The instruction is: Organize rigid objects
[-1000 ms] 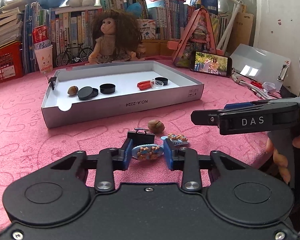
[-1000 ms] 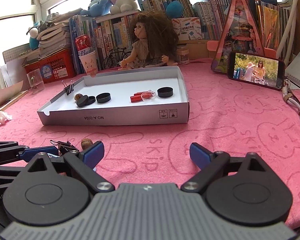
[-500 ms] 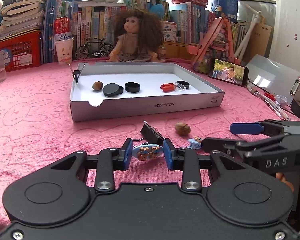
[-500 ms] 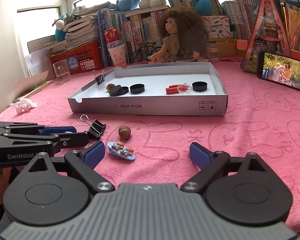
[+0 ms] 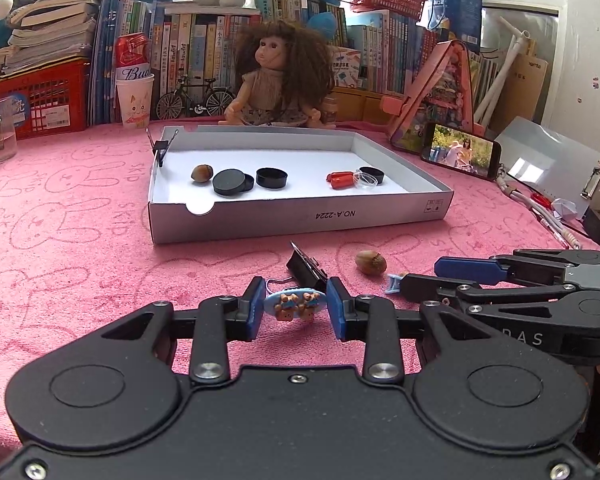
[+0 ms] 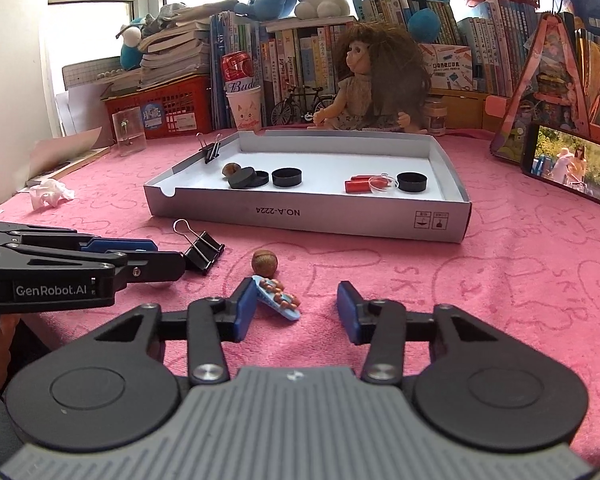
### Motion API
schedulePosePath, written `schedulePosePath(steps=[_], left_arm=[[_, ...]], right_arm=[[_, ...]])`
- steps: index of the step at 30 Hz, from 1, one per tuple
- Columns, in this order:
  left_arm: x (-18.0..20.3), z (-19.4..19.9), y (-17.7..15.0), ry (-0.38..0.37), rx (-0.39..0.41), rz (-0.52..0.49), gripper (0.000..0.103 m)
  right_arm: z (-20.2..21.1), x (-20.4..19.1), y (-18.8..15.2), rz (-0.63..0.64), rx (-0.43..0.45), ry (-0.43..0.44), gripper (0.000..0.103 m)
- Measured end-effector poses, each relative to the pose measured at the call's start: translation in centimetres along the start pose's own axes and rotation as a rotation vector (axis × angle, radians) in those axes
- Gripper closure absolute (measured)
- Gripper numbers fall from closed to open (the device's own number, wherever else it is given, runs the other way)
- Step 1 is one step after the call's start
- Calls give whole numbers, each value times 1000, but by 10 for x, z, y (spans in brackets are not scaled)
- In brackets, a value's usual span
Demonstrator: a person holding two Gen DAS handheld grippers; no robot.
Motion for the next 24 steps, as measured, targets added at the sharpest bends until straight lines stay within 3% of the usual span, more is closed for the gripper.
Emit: schedulePosePath(steps=[1, 4, 15, 19, 24], left_arm=[[0, 0, 0, 1, 0, 1, 72], [-1, 0, 0, 4, 2, 7, 72], [-1, -1, 0, 2, 2, 23, 72], [1, 2, 4, -4, 13, 20, 72], [0, 6, 14, 1, 34, 10, 72]], right_arm=[[0, 0, 0, 5, -1, -3, 65], [-1, 0, 0, 18, 1, -6, 72], [-4, -6, 1, 32, 2, 5, 68], [-4, -9, 3, 41, -1, 13, 81], [-2, -9, 10, 38, 14, 2, 83]])
Point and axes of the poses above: each gripper's, at about its wrist camera, not at the fingertips, and z roughly against the way its jaws point, x to its right, y to its top, the point moved 10 cm from there along -z, roughly the way its jaws point, and after that the axes turned 15 degrees about -y, right-handed, at the moved point
